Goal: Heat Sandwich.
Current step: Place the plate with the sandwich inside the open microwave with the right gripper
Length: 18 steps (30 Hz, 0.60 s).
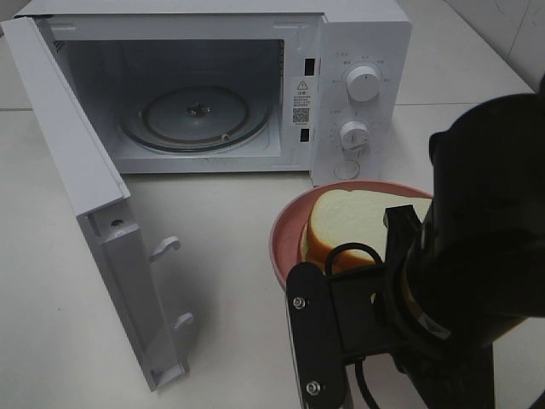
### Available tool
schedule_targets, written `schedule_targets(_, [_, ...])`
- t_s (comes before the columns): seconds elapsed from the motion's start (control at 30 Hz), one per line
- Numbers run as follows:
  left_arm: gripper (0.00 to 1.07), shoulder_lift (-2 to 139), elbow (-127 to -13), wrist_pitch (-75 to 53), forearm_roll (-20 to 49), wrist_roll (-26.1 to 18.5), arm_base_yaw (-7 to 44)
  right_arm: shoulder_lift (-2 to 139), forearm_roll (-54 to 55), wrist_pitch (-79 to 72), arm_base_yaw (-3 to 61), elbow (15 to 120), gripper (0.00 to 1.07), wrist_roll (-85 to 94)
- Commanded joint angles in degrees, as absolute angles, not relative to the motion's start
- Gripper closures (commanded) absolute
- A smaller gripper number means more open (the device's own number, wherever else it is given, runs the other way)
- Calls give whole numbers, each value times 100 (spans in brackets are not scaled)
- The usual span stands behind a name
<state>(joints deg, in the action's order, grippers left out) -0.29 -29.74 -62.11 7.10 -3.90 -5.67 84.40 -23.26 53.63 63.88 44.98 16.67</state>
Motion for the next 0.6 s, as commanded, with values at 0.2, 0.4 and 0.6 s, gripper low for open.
schedule_targets(0.2, [9, -120, -2968, -6131, 733, -361, -602, 8394, -2527, 4853, 6394, 4486, 107, 2126])
schedule_targets(0.4, [9, -120, -2968, -6131, 733, -361, -602, 8394, -2544, 4853, 6085, 4486, 107, 2773])
schedule_targets(0.6, [9, -120, -2968, -6131, 733, -361, -602, 8394, -2527, 4549, 5506, 4486, 107, 4165])
